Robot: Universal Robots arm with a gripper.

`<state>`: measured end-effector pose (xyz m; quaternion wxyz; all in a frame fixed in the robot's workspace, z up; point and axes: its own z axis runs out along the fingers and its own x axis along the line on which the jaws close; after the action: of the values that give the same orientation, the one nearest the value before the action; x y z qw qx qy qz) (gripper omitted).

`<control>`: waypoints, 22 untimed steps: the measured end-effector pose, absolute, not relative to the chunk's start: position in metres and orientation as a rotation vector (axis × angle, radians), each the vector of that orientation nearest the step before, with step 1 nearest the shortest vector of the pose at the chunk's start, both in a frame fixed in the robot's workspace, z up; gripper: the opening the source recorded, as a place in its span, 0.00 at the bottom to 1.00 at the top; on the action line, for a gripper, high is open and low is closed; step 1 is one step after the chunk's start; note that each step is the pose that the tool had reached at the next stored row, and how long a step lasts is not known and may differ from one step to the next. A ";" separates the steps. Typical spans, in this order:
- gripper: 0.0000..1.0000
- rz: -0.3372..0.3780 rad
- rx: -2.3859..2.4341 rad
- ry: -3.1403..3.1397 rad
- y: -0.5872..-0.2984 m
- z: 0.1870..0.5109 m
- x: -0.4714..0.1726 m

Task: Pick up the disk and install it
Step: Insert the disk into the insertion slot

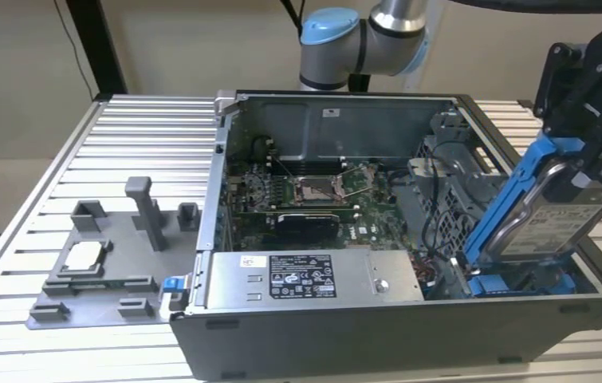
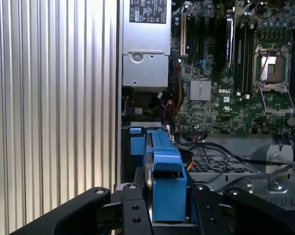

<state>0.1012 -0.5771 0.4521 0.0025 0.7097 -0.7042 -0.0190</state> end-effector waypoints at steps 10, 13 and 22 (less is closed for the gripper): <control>0.00 -0.060 2.226 -2.209 -0.577 0.436 0.101; 0.00 -0.060 2.226 -2.209 -0.577 0.431 0.101; 0.00 -0.060 2.226 -2.209 -0.577 0.417 0.101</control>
<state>0.1013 -0.5772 0.4175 0.0023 0.7097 -0.7042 -0.0191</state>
